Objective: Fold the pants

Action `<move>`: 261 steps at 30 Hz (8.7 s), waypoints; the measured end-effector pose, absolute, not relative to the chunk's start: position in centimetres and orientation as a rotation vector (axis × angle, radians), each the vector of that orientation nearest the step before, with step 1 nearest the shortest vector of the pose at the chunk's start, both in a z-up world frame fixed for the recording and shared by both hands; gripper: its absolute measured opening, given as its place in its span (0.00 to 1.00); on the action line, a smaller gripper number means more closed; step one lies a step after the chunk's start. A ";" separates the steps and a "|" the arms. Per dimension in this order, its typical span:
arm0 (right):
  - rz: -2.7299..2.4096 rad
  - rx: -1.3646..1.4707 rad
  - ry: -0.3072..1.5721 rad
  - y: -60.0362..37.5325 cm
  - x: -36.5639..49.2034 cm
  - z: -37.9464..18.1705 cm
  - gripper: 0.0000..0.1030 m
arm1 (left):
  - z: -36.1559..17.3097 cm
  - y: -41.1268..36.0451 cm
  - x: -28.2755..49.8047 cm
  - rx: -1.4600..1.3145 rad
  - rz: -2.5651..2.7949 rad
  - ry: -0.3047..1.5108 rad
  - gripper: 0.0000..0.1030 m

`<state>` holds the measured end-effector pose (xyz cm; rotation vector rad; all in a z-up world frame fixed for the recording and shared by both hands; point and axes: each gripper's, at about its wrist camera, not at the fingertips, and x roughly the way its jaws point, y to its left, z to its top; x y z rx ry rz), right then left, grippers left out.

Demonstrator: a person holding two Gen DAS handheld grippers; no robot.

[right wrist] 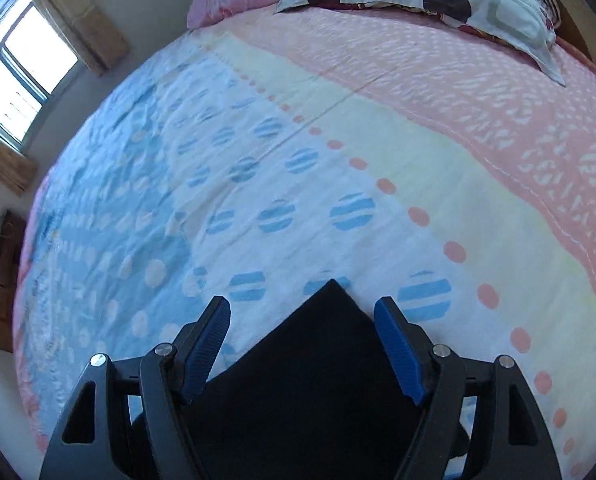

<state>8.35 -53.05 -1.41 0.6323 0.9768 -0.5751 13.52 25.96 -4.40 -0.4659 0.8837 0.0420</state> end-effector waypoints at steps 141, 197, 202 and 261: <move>-0.330 0.414 0.860 -44.4 0.5 0.0 0.11 | -7.8 6.9 3.4 0.016 -0.213 0.954 0.63; -0.063 1.397 0.314 -49.3 -23.9 -9.3 0.03 | -7.9 6.0 3.6 0.046 -0.274 1.005 0.77; -0.280 1.142 0.356 -48.2 -24.1 -4.4 0.05 | -7.4 6.8 3.5 0.035 -0.277 0.992 0.77; 1.064 0.402 1.319 -10.0 11.6 -8.1 0.50 | -8.5 11.5 3.2 0.158 -0.084 0.860 0.85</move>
